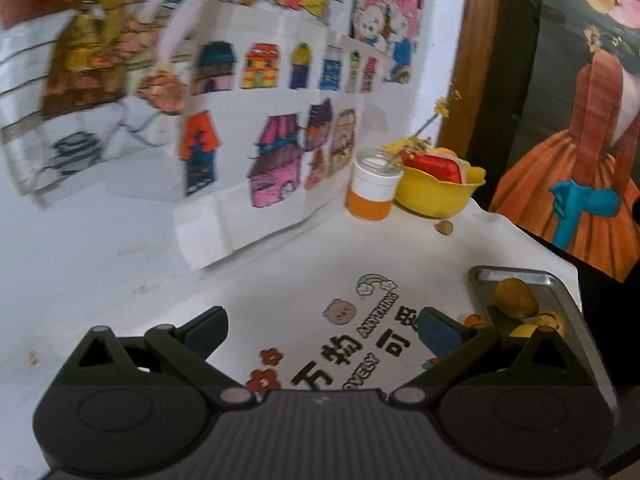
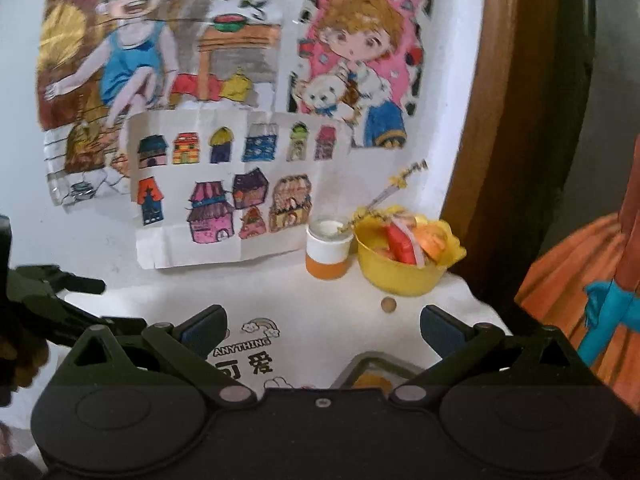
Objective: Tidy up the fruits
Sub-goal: 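Move the left tool to a small tangerine while the right tool approaches the brown nut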
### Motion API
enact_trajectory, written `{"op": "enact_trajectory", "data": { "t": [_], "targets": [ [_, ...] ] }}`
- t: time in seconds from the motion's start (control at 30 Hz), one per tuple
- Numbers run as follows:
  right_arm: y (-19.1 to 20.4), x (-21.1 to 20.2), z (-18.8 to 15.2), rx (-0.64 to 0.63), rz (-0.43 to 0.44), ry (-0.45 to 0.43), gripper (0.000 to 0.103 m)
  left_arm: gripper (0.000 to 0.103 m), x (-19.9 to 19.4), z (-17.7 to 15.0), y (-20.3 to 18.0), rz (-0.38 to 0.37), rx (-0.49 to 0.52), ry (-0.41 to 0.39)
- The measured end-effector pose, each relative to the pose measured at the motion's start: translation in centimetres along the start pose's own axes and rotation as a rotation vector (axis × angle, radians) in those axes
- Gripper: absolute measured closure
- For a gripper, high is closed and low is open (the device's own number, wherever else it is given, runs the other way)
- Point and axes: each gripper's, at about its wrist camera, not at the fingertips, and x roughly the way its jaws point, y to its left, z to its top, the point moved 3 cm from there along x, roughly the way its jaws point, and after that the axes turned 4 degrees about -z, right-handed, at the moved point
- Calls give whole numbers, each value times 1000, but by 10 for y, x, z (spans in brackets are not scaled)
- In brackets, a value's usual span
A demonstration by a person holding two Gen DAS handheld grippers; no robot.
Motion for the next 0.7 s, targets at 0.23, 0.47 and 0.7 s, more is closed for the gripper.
{"op": "enact_trajectory", "data": {
  "t": [0.23,0.47,0.7],
  "targets": [
    [-29,31,-3,62,-28,150,1,0,42,5,-20,-88,71,52],
    [-37,86,-7,77,17,256,1,0,85,-3,-48,-233,152,101],
    [-30,153,-6,-15,102,313,1,0,126,-13,-69,-335,204,165]
  ]
}}
